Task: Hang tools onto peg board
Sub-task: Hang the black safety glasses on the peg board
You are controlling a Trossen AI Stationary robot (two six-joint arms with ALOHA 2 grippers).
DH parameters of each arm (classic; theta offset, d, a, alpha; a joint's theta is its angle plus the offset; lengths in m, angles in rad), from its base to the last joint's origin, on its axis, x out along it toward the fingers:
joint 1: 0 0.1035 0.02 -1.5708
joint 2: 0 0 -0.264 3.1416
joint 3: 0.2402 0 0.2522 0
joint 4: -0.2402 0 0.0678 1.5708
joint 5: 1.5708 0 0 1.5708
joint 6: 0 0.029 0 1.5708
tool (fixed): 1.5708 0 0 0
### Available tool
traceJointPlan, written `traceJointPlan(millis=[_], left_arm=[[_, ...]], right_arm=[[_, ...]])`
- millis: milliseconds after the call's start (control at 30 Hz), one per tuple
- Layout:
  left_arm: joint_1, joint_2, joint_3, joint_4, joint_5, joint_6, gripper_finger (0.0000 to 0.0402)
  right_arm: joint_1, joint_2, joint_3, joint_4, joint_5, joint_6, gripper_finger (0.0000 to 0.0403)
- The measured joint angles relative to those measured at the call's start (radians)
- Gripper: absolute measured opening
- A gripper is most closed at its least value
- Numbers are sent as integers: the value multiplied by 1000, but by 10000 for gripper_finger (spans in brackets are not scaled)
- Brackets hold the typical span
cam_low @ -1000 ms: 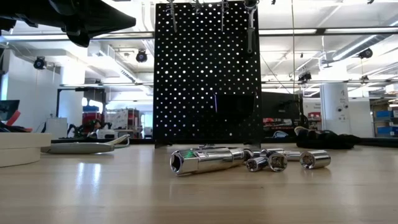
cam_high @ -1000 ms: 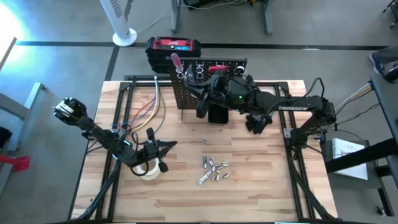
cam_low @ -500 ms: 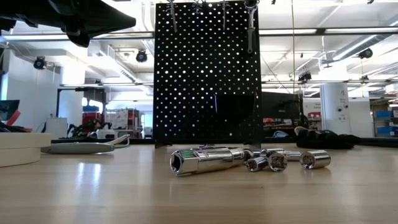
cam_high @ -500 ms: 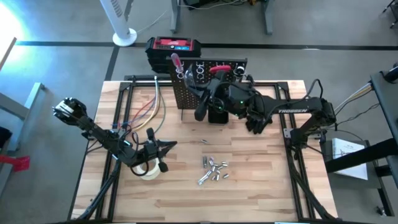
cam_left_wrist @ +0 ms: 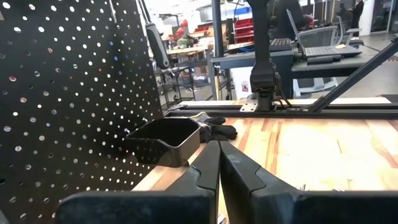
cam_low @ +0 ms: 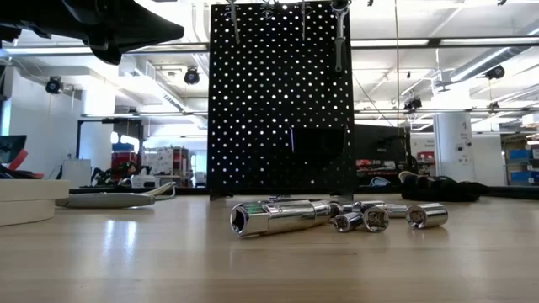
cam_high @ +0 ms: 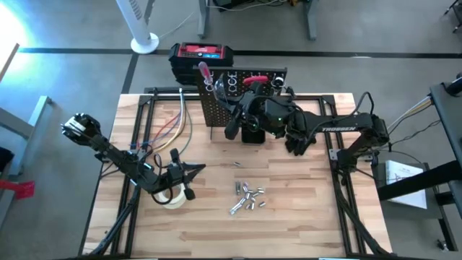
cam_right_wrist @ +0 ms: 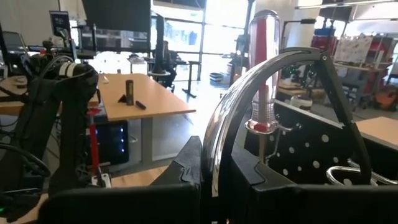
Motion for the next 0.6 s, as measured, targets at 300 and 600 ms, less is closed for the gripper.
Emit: traceJointPlan(millis=[300, 600], left_arm=[[0, 0, -2, -27, 1, -26, 0], [-2, 0, -4, -36, 1, -30, 0]], right_arm=[[11, 58, 0, 1, 59, -51, 18], [22, 39, 0, -28, 131, 139, 18]])
